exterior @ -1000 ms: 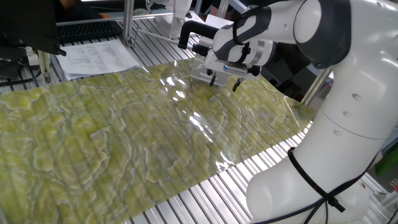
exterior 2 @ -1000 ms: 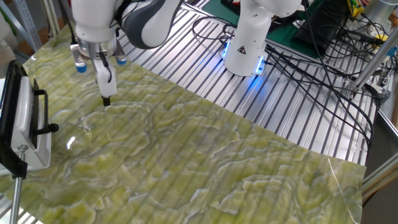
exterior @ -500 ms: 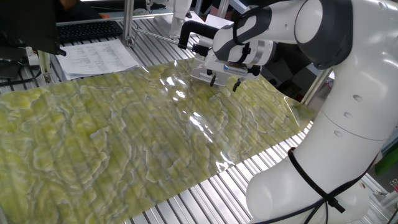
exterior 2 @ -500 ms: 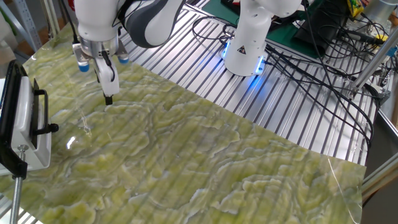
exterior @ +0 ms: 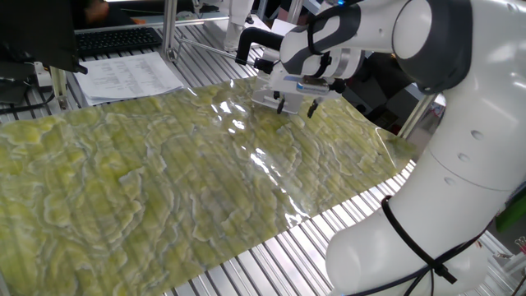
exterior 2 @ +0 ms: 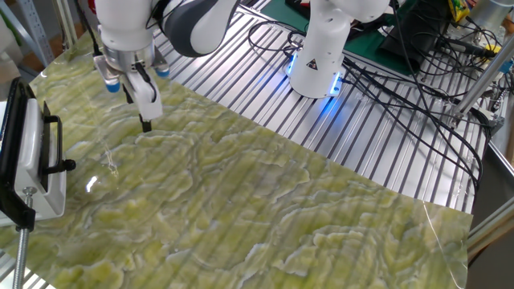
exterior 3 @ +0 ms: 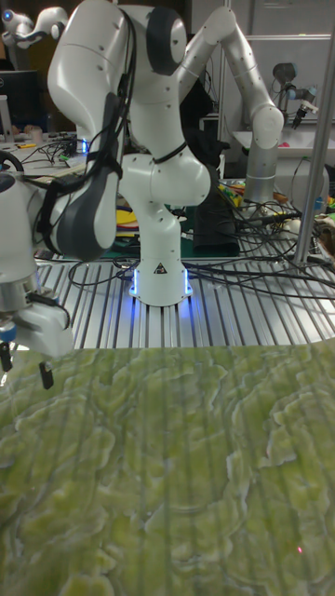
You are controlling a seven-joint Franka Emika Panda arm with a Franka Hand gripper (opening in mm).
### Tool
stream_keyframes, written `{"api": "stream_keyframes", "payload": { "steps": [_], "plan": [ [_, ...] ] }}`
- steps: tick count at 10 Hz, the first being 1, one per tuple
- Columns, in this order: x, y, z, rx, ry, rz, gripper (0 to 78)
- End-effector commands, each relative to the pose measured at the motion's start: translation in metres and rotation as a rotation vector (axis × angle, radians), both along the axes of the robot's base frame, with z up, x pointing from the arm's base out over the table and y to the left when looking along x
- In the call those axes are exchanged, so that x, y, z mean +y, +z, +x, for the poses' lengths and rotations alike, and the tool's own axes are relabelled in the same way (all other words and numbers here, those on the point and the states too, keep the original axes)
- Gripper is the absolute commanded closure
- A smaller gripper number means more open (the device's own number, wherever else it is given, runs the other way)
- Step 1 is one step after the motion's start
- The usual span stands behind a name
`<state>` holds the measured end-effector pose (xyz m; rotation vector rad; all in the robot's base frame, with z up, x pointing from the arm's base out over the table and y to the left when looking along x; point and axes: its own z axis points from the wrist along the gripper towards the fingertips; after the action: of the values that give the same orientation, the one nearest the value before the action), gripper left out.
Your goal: Grasp the handle and close the drawer
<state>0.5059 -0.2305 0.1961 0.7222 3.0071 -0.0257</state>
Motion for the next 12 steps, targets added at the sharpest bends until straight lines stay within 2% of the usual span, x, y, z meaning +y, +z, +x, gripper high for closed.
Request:
{"api": "stream_keyframes", "payload": {
  "steps": [1,2,4,6,8,9,12],
  "plan": [
    [0.034,0.016,-0.011,0.009,0.081,-0.006,0.1],
    [0.041,0.02,-0.013,-0.006,0.157,-0.006,0.1],
    [0.045,0.022,-0.014,-0.011,0.242,-0.016,0.1],
    [0.042,0.024,-0.008,-0.007,0.236,-0.014,0.1],
    [0.042,0.024,-0.008,0.002,0.265,-0.014,0.1],
    [0.042,0.024,-0.008,0.002,0.265,-0.014,76.3],
    [0.042,0.024,-0.008,0.002,0.265,-0.014,76.3]
  ]
}}
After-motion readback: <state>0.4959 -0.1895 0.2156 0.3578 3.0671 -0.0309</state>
